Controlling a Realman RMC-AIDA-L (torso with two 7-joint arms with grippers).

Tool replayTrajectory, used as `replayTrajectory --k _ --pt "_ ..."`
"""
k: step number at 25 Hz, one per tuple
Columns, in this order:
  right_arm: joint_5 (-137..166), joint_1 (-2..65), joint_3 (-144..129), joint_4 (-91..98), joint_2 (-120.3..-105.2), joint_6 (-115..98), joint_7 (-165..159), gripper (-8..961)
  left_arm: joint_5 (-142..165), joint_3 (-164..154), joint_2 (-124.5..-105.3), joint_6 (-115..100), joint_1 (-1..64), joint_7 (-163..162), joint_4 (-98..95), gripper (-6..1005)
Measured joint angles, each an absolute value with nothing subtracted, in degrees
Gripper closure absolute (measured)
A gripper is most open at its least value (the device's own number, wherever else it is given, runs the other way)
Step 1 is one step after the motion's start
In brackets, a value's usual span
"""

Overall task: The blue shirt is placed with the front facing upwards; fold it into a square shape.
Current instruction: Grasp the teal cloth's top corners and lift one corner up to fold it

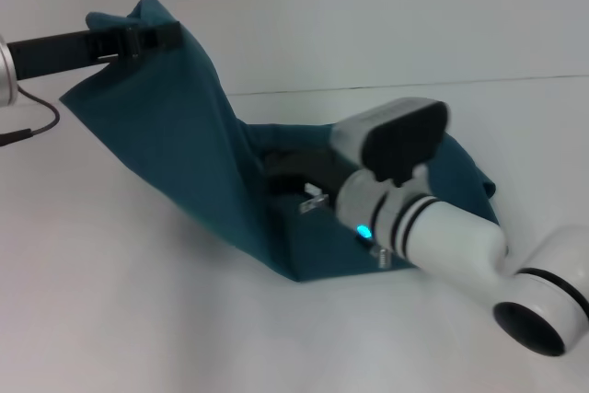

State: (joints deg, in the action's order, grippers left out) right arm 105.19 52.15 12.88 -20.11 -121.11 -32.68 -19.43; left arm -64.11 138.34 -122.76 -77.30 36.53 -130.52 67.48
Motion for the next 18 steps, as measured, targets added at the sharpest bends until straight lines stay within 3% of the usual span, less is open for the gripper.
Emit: replayTrajectory --k 18 --pt "115.9 55.5 13.8 -26.1 -121.44 -26.9 -19.5 923 -64.3 136.1 -123.70 -75.1 39.4 -130.0 66.7 940"
